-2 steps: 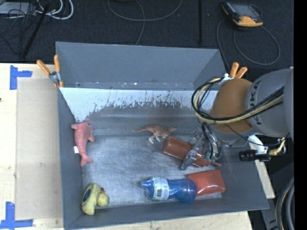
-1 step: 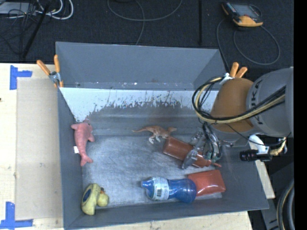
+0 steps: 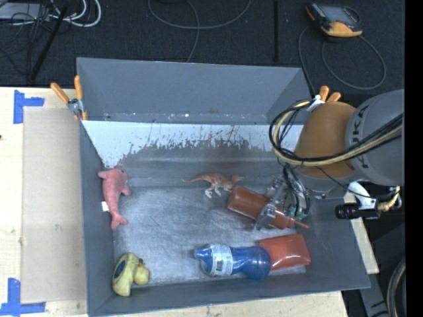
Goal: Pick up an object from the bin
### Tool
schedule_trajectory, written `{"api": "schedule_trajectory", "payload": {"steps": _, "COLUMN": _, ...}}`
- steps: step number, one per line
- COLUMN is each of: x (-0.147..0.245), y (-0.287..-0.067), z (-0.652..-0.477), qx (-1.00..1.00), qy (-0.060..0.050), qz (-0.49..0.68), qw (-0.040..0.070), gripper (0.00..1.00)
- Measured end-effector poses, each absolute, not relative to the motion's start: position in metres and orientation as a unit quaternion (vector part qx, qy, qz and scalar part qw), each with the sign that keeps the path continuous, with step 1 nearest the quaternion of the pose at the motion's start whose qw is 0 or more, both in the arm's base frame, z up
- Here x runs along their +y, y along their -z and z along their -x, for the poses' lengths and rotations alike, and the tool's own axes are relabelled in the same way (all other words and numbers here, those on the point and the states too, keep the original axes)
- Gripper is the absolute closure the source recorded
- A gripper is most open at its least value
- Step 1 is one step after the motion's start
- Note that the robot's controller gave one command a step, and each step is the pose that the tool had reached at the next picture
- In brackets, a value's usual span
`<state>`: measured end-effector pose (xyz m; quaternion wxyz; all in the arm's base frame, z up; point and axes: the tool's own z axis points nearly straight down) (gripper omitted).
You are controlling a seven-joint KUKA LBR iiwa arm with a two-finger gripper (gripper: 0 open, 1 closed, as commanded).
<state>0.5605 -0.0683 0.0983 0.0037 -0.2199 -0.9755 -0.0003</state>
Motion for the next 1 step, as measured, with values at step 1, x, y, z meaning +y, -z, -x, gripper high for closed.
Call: {"api": "schedule_trajectory", "payload": {"steps": 1, "x": -0.0686, "y": -0.1166, "z": -0.5621, "qx": -0.976, "qy": 0.0, "qz": 0.219, "qw": 0.002, "gripper": 1.0}}
